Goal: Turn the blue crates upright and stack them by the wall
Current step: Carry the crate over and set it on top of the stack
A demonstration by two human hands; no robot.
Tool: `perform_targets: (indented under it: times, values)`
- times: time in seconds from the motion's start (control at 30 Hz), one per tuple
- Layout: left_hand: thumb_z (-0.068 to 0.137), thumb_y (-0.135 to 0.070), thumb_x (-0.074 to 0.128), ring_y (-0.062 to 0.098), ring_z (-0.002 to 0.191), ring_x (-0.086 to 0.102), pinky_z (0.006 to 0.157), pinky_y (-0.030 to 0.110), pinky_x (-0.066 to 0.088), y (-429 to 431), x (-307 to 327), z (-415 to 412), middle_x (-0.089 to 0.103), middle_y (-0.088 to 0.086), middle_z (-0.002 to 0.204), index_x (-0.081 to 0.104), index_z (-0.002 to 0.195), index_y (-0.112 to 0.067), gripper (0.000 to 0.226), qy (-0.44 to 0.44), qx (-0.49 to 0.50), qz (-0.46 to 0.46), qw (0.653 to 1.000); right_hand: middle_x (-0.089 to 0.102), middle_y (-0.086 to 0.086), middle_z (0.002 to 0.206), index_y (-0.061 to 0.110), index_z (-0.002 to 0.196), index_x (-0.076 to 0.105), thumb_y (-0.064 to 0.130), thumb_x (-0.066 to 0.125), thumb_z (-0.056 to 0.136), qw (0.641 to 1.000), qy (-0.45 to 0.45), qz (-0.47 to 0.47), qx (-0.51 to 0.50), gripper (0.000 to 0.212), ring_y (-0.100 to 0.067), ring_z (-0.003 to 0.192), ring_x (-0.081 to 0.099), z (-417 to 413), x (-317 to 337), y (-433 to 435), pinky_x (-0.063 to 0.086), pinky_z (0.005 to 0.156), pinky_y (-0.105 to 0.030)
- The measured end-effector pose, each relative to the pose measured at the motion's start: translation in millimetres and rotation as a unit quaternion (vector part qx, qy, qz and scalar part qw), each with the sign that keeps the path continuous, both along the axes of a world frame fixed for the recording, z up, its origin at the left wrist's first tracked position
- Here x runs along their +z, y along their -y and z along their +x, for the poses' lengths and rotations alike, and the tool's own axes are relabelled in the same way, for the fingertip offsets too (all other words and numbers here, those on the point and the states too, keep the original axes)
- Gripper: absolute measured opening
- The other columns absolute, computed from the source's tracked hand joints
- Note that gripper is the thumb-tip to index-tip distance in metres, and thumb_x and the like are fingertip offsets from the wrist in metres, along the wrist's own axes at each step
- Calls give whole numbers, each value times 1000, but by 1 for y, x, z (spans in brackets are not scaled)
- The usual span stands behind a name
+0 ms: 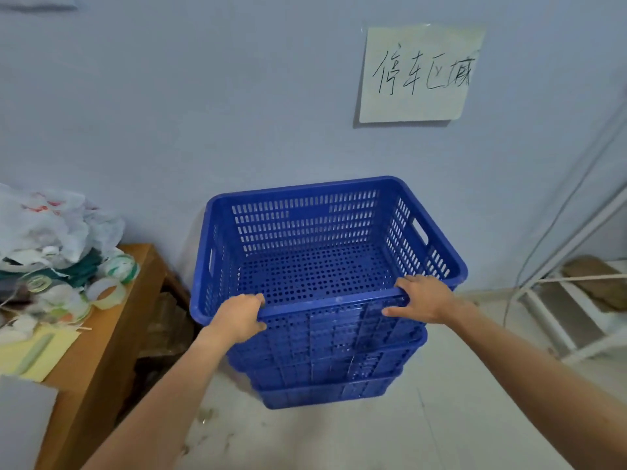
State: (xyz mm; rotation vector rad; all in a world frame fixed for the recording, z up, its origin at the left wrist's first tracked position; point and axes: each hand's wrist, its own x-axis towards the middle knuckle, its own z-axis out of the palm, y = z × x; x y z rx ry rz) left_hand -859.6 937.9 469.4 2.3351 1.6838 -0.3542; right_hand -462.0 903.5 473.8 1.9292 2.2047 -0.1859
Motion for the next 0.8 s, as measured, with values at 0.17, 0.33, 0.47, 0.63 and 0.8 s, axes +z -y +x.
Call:
perform_targets:
  times: [0.17, 0.33, 0.47, 0.63, 0.8]
  values:
    - [88, -15, 59, 22, 70, 55, 67, 36, 51, -4, -3, 0, 66, 6, 85, 67, 88, -13, 8, -77, -30, 15, 996, 64, -6, 107, 17, 113, 52, 24, 49, 95, 997, 64, 16, 34, 19, -30, 94, 62, 10, -7, -7, 48, 83, -40]
    - [91, -28, 63, 19, 82, 65, 70, 31, 51, -13, -1, 0, 69, 2, 88, 71, 94, -18, 13, -105, -47, 25, 993, 67, -6, 100, 17, 119, 52, 11, 46, 92, 994, 87, 17, 65, 28, -31, 82, 63, 12, -4, -11, 45, 68, -39]
    - [93, -33, 62, 17, 85, 65, 72, 30, 51, -20, 1, 2, 69, -1, 91, 69, 98, -22, 14, -119, -47, 47, 991, 67, -4, 93, 19, 118, 53, 12, 46, 92, 991, 102, 17, 81, 28, -30, 75, 63, 16, -7, -9, 45, 61, -36]
    - [93, -34, 61, 18, 90, 64, 76, 31, 51, -25, -2, 14, 68, 0, 96, 68, 100, -21, 17, -129, -46, 50, 989, 67, -5, 93, 20, 117, 51, 16, 46, 95, 991, 94, 29, 86, 23, -30, 77, 64, 27, -11, -13, 53, 72, -42]
    - [94, -37, 60, 20, 94, 64, 79, 33, 52, -23, -10, 13, 68, 2, 102, 65, 102, -18, 21, -137, -33, 48, 989, 67, -5, 99, 20, 123, 48, 30, 46, 99, 995, 49, 13, 89, 26, -30, 86, 65, 32, -20, -12, 52, 72, -40]
